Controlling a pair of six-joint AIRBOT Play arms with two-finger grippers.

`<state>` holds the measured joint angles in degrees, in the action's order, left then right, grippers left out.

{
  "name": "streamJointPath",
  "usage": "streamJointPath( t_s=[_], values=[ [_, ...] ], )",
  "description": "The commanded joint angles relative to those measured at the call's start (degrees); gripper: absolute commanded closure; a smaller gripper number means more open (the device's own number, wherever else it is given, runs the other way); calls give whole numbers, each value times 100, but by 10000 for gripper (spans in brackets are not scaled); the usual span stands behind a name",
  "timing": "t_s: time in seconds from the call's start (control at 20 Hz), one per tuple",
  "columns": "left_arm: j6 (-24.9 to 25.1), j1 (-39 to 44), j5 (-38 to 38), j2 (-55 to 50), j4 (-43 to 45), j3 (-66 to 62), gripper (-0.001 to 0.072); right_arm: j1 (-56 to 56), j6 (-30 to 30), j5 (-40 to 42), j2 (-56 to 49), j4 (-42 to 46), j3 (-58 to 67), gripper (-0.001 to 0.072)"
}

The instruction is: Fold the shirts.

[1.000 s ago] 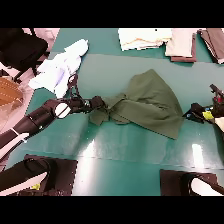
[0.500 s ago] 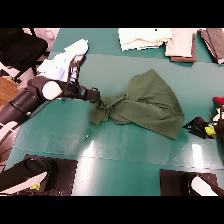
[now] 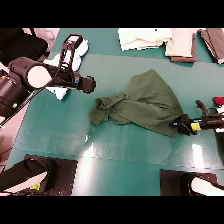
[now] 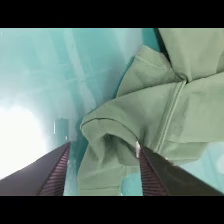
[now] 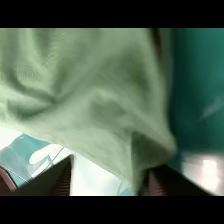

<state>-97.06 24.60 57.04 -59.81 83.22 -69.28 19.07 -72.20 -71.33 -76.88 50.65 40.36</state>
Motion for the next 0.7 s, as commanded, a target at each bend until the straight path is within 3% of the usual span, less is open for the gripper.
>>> streamJointPath(
  t_s=[0.0,0.05,0.2,0.25,0.3,0.45,0.65],
  values=[
    [291,26,-151,-125,-426,-4,219,-461,28,186,-81,-13,20,525],
    [350,83,-120,-273,-444,22,218,-581,31,275,44,-15,20,693],
    [787,516,387,-990,-476,66,193,-737,-74,466,551,-13,20,691],
    [997,704,459,-1224,-435,66,84,-739,-87,487,713,-9,20,691],
    [1091,883,450,-1427,-302,63,69,-739,-90,476,839,-9,20,691],
    [1318,1287,317,-1725,544,59,68,-592,-129,431,1093,0,20,691],
    [1401,1419,-4,-1770,761,59,69,-389,-127,280,1126,0,20,691]
  ],
)
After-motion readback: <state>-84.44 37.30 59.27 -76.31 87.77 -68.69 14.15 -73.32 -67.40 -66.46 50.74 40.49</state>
